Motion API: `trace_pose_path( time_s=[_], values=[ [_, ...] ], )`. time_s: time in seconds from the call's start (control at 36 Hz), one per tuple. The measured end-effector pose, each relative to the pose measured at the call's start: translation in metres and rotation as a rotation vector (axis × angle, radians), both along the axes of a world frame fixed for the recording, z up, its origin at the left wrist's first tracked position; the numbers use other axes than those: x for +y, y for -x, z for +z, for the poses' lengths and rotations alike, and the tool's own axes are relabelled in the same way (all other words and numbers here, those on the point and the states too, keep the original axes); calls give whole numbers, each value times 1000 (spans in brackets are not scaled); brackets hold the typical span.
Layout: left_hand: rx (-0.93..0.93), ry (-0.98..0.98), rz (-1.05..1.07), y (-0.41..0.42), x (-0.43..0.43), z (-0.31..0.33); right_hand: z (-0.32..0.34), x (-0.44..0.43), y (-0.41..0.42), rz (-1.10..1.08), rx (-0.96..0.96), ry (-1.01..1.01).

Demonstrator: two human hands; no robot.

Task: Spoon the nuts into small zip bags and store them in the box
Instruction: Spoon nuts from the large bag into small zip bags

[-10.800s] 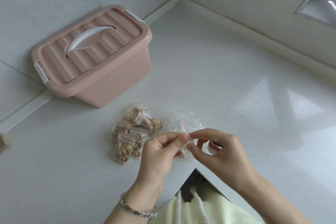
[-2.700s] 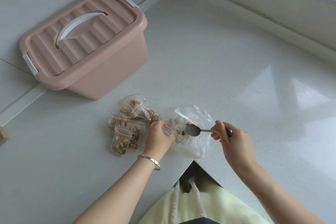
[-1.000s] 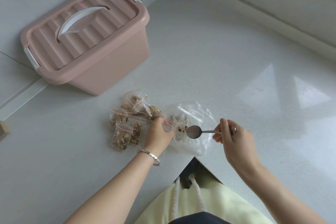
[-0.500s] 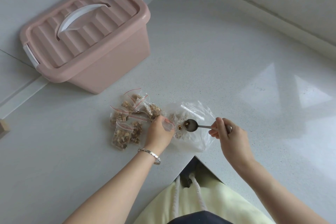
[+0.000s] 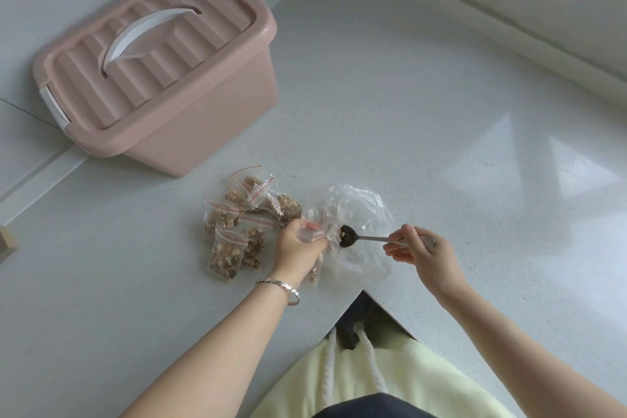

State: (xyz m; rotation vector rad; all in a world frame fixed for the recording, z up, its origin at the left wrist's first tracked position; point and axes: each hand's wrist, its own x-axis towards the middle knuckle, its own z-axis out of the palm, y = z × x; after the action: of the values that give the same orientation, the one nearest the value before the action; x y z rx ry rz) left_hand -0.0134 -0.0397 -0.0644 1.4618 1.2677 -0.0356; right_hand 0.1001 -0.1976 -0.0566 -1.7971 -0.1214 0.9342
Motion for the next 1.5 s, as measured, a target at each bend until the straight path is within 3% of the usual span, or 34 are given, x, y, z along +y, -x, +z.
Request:
trace_pose_path(
  time_s=[0.36, 0.58, 0.94, 1.19, 1.42, 1.5],
  values=[
    [64, -144, -84, 10, 11, -7, -8, -18, 0, -197, 332, -77],
    [87, -227, -244, 17, 7, -8, 6, -30, -9, -156, 263, -84],
    [-25, -336, -142, 17, 0, 2, 40, -27, -24, -146, 256, -143],
    [-151, -600, -251, 22, -6, 2, 82, 5, -6, -66, -54, -150],
    [-169, -595, -224, 19, -10, 1, 98, 22, 26, 362, -596, -41],
    [-168, -597, -215, 20, -10, 1, 97, 18, 26, 373, -724, -53]
  ],
)
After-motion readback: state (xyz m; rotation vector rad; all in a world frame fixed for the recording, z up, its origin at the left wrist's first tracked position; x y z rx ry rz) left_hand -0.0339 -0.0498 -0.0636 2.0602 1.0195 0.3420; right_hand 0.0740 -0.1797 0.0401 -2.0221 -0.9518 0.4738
